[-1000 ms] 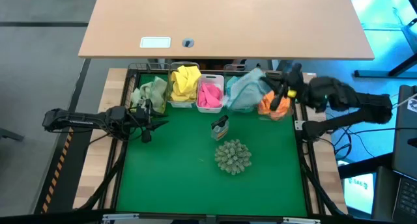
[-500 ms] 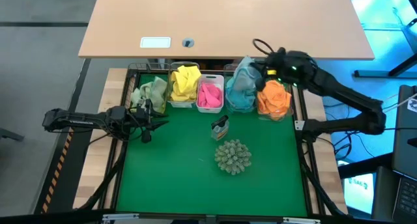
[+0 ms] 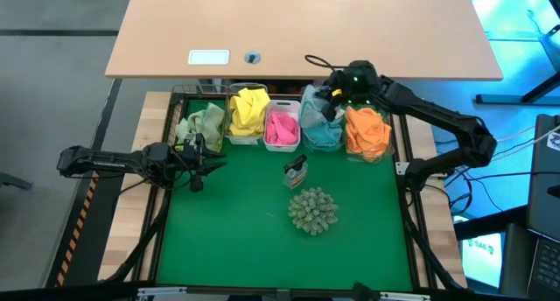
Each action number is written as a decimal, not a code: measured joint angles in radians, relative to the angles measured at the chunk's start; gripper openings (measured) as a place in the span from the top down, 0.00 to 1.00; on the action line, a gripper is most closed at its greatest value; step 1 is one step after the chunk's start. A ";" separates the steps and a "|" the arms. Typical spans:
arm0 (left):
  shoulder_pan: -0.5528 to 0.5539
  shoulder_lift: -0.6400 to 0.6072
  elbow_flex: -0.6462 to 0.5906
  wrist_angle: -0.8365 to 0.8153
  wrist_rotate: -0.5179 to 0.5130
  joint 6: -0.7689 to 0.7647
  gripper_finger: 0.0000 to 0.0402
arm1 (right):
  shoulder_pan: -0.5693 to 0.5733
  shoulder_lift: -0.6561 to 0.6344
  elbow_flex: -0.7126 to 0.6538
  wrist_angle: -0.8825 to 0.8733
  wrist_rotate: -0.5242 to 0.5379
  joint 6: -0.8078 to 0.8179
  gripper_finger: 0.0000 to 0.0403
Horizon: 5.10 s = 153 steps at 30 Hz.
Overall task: Sort microfiber towel by color & place in baskets
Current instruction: Put the light blue microfiber towel into the middle transparent bin
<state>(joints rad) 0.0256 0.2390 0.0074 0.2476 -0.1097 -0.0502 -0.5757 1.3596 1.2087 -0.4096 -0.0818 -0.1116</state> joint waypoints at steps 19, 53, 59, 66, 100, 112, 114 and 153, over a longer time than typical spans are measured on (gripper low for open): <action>0.000 0.000 0.000 0.000 0.000 0.000 0.72 | -0.030 0.051 -0.225 0.219 -0.140 -0.049 1.00; 0.000 0.000 0.001 0.000 -0.005 -0.003 0.72 | -0.027 0.050 -0.481 0.177 -0.046 -0.050 0.92; 0.000 0.000 0.001 0.000 -0.005 -0.003 0.72 | -0.027 0.050 -0.423 0.028 -0.013 -0.050 0.95; 0.000 0.000 0.001 0.000 -0.005 -0.003 0.72 | -0.027 0.050 -0.369 -0.024 -0.014 -0.050 0.96; 0.000 0.000 0.001 0.000 -0.004 -0.003 0.72 | -0.025 0.057 -0.035 -0.097 -0.218 -0.149 0.53; 0.000 0.000 0.001 0.001 -0.004 -0.003 0.72 | 0.062 0.214 -0.077 0.043 -0.189 -0.246 0.53; 0.000 0.000 0.001 0.000 -0.004 -0.003 0.72 | 0.085 0.238 -0.077 0.066 -0.145 -0.270 0.53; 0.000 0.000 0.001 -0.003 -0.004 -0.001 0.72 | 0.115 0.038 -0.076 -0.154 0.211 -0.297 0.99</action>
<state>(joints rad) 0.0257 0.2394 0.0082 0.2443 -0.1138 -0.0509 -0.4609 1.3973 1.1328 -0.5633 0.1297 -0.4081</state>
